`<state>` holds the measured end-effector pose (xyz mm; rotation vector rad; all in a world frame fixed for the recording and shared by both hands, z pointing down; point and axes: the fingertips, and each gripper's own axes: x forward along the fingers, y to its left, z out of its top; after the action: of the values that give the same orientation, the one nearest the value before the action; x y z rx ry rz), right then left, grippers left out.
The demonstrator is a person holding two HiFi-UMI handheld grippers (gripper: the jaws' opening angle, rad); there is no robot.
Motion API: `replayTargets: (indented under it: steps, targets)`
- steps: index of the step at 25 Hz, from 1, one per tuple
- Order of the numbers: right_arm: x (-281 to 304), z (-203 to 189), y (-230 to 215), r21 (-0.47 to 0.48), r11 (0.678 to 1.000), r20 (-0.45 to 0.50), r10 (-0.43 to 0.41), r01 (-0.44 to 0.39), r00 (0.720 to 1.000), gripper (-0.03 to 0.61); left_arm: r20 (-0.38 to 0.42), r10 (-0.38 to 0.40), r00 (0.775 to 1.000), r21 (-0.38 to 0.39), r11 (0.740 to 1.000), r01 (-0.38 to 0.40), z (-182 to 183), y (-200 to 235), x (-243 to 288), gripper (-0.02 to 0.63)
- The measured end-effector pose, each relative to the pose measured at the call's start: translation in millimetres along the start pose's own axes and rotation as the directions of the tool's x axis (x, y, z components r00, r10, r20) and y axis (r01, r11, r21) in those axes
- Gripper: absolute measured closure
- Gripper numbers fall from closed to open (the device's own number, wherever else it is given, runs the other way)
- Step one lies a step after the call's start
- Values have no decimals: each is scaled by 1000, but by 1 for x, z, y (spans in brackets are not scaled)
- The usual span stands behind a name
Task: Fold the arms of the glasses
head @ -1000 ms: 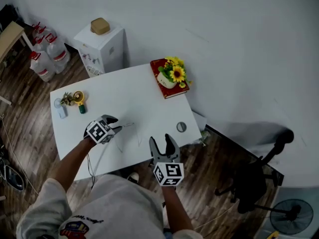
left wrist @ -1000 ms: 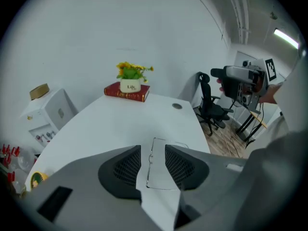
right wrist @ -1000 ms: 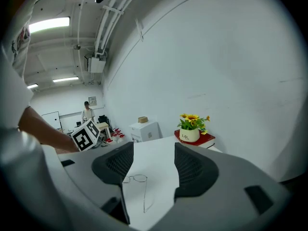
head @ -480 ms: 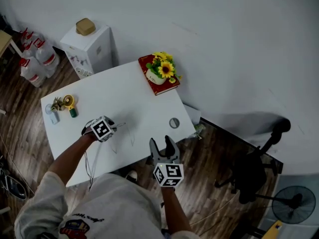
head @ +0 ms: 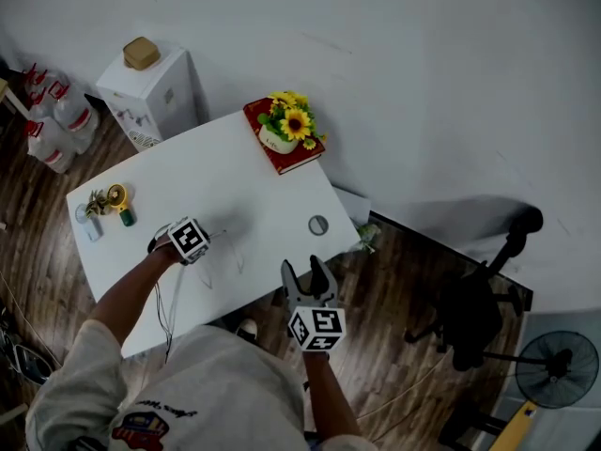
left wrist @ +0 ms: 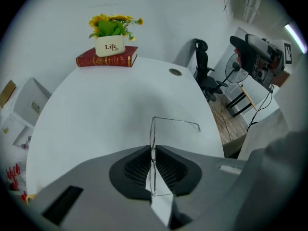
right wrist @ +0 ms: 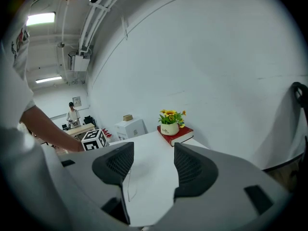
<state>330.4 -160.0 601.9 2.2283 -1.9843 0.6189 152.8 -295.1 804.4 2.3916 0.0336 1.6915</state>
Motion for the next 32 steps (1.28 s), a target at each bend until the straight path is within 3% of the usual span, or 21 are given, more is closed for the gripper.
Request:
replayTargets:
  steps: [8, 18, 23, 27, 32]
  targets:
    - [3, -3, 11, -4, 999, -3, 47, -47, 999, 333, 40, -13, 999, -51, 999, 15, 1, -7, -17, 598]
    - [7, -20, 72, -25, 967, -70, 252, -254, 965, 339, 124, -10, 992, -108, 994, 23, -17, -27, -68, 600]
    - [10, -37, 101, 10, 932, -136, 360, -362, 923, 359, 183, -26, 983, -182, 982, 59, -31, -42, -97, 600]
    - [11, -47, 116, 36, 911, -178, 411, -411, 894, 371, 204, -26, 979, -194, 979, 66, -42, -56, -118, 600]
    - [7, -68, 147, 56, 842, -275, 530, -537, 802, 391, 218, -4, 976, -192, 980, 47, -52, -69, -137, 600]
